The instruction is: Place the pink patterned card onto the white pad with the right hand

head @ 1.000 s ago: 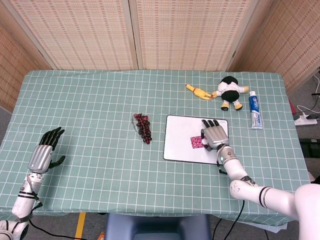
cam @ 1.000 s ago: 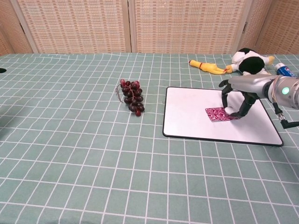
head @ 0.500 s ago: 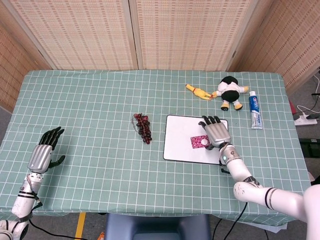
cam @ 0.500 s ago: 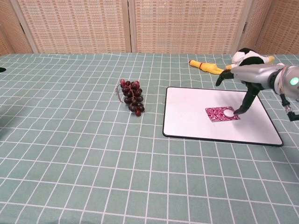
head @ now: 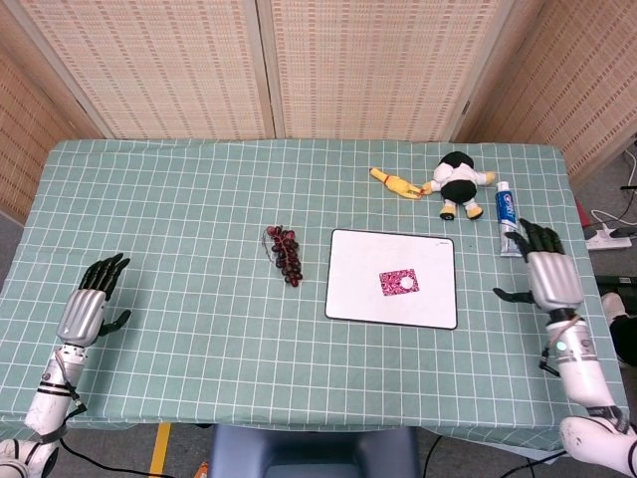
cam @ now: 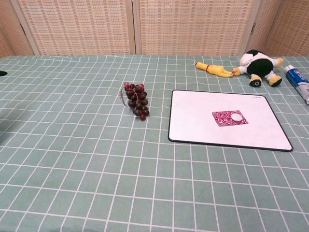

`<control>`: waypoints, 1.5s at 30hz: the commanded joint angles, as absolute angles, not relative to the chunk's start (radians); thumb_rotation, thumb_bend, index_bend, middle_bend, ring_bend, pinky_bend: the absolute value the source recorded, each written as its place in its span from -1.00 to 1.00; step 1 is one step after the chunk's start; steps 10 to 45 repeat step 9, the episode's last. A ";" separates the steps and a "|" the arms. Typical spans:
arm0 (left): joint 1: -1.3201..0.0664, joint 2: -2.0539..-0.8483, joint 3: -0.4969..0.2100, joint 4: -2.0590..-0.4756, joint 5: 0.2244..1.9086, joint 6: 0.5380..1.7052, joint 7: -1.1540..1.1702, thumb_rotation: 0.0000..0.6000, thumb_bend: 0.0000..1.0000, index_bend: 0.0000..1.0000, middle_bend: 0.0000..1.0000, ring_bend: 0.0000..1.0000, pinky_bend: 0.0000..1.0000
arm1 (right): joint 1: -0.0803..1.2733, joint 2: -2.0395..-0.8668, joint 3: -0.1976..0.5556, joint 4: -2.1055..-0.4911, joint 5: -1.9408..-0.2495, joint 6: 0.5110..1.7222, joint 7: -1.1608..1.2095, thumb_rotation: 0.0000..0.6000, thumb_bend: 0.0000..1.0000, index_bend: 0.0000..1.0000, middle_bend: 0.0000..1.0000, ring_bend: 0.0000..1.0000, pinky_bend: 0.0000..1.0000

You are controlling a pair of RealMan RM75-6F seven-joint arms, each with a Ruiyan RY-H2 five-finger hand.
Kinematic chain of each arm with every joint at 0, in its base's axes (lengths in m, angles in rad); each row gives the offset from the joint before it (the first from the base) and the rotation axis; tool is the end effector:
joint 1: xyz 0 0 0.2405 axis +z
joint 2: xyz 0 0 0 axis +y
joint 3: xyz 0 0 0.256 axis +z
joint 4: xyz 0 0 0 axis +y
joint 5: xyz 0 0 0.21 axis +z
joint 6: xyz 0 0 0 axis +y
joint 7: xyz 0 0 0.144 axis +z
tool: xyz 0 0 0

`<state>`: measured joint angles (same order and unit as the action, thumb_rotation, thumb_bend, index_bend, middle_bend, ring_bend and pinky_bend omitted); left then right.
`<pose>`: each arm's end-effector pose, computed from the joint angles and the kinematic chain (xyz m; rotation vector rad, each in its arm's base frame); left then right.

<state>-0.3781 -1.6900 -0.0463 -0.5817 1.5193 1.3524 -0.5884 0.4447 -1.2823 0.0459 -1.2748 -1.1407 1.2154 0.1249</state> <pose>-0.3587 0.2997 0.0666 -1.4821 -0.9303 -1.1071 -0.3347 -0.3071 0.1331 1.3446 -0.9996 0.8469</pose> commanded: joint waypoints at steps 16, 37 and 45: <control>-0.381 -1.699 -0.042 -0.582 1.520 1.339 -0.554 1.00 -0.52 -1.00 -1.00 -1.00 -1.00 | 0.253 -1.543 0.061 -0.635 -1.325 1.425 0.558 0.63 -0.90 -0.66 -1.00 -1.00 -1.00; -0.381 -1.699 -0.042 -0.582 1.520 1.339 -0.554 1.00 -0.52 -1.00 -1.00 -1.00 -1.00 | 0.253 -1.543 0.061 -0.635 -1.325 1.425 0.558 0.63 -0.90 -0.66 -1.00 -1.00 -1.00; -0.381 -1.699 -0.042 -0.582 1.520 1.339 -0.554 1.00 -0.52 -1.00 -1.00 -1.00 -1.00 | 0.253 -1.543 0.061 -0.635 -1.325 1.425 0.558 0.63 -0.90 -0.66 -1.00 -1.00 -1.00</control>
